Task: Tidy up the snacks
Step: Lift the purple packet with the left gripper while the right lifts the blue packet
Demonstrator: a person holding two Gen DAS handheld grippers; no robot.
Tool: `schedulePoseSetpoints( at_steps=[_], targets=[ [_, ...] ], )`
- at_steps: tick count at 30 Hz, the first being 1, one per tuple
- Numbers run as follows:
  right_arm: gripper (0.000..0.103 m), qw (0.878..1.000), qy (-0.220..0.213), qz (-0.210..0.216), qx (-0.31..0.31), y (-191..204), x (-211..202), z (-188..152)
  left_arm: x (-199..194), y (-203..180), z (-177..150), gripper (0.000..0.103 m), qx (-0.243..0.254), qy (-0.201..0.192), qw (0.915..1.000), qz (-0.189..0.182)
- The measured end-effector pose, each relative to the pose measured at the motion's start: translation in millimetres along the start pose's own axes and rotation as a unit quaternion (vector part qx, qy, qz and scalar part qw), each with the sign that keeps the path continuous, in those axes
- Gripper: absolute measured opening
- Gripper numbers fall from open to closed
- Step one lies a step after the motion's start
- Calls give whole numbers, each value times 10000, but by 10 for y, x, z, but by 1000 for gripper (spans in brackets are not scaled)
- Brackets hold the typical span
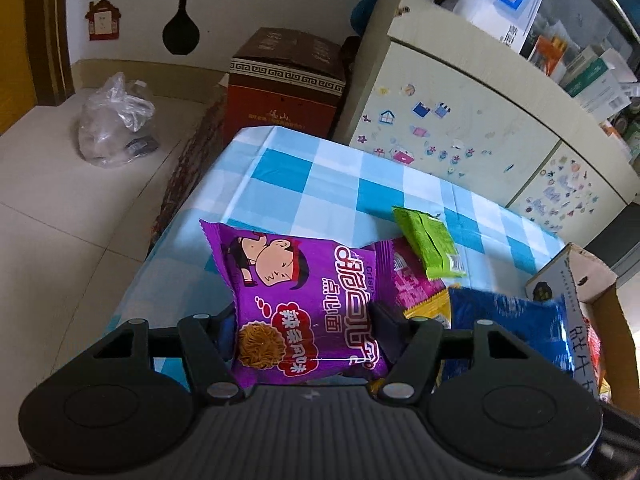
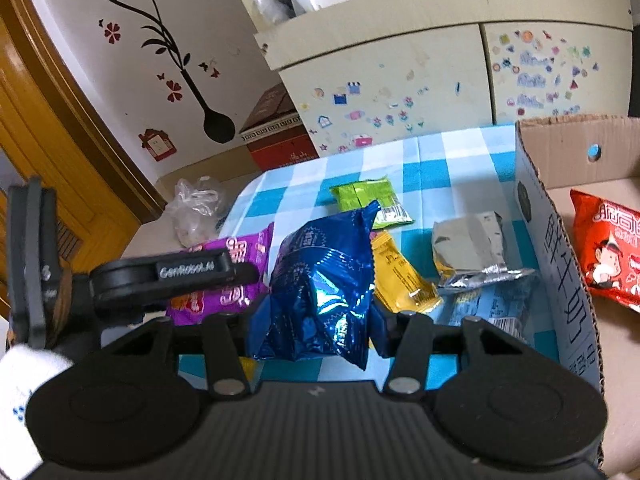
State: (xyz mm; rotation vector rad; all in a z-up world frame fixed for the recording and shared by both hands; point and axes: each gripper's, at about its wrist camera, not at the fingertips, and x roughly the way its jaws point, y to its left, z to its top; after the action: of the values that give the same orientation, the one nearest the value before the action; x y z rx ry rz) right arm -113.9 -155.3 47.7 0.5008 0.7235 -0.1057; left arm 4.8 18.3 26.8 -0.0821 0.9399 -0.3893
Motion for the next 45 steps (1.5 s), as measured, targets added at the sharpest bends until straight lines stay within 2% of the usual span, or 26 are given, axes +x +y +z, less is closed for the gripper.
schedulePoseSetpoints(
  at_steps=[7,9,15,19,24,27,31,35,45],
  targets=[
    [51,9999,-107,-33,-36,7,-117,-5,-209,7,-157,66,-35,-156,9999,-9],
    [51,9999,-144,-47,-43,5,-155,-4,-286,6,-185,60,-87,-224,9997,-84],
    [51,9997,-244,-70,-11,-21,-264,2,-457,4,-251,60,-167,-317,9992,-150],
    [51,9996,-236,-122,70,-60,-302,-18,-433,53,-272,61,-317,-189,9992,-177],
    [51,9995,-278,-117,82,-88,-361,-18,-272,144,-247,86,-474,27,9988,-79],
    [51,9995,-282,-120,119,-101,-355,-8,-123,226,-227,91,-755,211,9969,-79],
    [51,9996,-239,-113,127,-87,-319,-12,64,219,-196,95,-754,380,9964,18],
    [51,9997,-197,-95,122,-96,-285,3,157,155,-187,99,-690,350,9970,19],
    [51,9992,-2,-246,328,-198,-108,20,390,-103,-258,103,-31,351,9994,61]
  ],
)
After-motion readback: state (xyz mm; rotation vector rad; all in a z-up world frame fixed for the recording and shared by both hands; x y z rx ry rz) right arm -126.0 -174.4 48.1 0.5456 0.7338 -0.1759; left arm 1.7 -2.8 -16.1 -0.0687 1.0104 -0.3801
